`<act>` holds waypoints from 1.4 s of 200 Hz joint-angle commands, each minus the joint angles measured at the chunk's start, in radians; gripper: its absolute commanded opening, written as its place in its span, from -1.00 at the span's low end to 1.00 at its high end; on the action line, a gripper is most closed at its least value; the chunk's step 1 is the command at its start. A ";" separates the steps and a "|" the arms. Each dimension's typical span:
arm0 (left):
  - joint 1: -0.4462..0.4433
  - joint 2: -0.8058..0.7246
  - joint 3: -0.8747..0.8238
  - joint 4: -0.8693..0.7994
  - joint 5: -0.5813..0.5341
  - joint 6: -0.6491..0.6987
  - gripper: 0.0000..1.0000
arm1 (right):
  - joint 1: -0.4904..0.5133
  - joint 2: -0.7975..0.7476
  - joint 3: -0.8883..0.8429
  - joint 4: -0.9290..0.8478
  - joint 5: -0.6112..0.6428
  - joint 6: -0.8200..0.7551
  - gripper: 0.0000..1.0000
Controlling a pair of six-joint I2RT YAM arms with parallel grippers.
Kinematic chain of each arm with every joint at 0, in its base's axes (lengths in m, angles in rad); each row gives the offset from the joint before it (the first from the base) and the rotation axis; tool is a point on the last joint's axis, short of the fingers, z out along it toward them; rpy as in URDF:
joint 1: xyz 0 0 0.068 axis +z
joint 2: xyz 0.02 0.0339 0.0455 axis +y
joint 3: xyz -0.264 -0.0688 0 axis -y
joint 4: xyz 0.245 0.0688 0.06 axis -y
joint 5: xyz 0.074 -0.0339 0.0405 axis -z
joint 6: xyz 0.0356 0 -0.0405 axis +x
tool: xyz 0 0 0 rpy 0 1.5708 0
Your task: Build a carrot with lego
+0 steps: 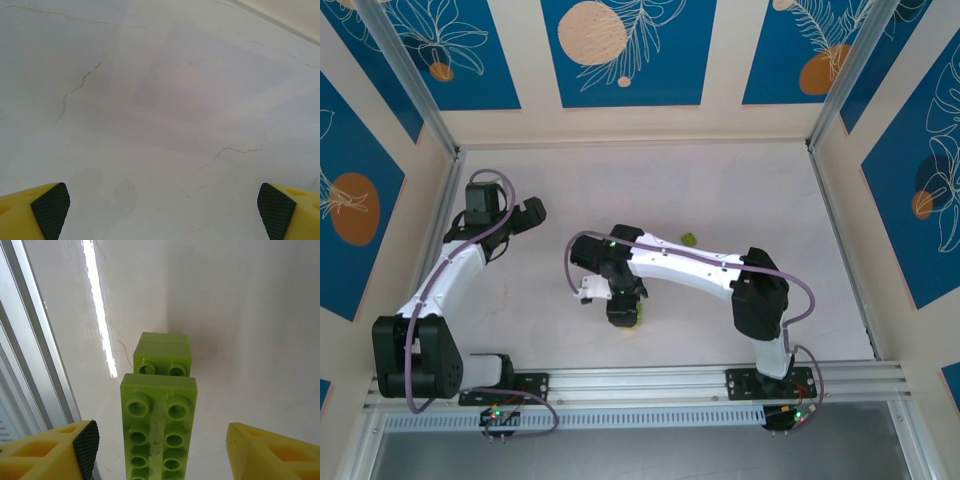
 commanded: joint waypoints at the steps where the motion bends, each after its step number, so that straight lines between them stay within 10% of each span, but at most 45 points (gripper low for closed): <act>1: 0.015 -0.022 -0.016 0.025 0.027 0.013 0.98 | 0.003 -0.097 0.035 0.016 0.042 0.026 0.43; 66: 0.010 -0.175 -0.227 0.472 0.367 -0.046 0.98 | -0.184 -0.332 0.071 0.160 0.312 0.339 0.53; 126: -0.036 -0.246 -0.491 0.997 0.729 -0.089 0.98 | -0.475 -0.502 -0.293 0.250 0.156 0.629 0.51; 174: -0.319 -0.517 -0.624 0.940 0.730 0.318 0.98 | -0.572 -0.509 -0.503 0.337 0.094 0.708 0.46; 216: -0.446 -0.363 -0.573 0.780 0.869 0.488 0.98 | -0.610 -0.487 -0.563 0.383 0.070 0.753 0.45; 280: -0.617 -0.552 -0.667 0.795 0.443 0.551 0.98 | -0.585 -0.566 -0.658 0.493 0.045 0.793 0.42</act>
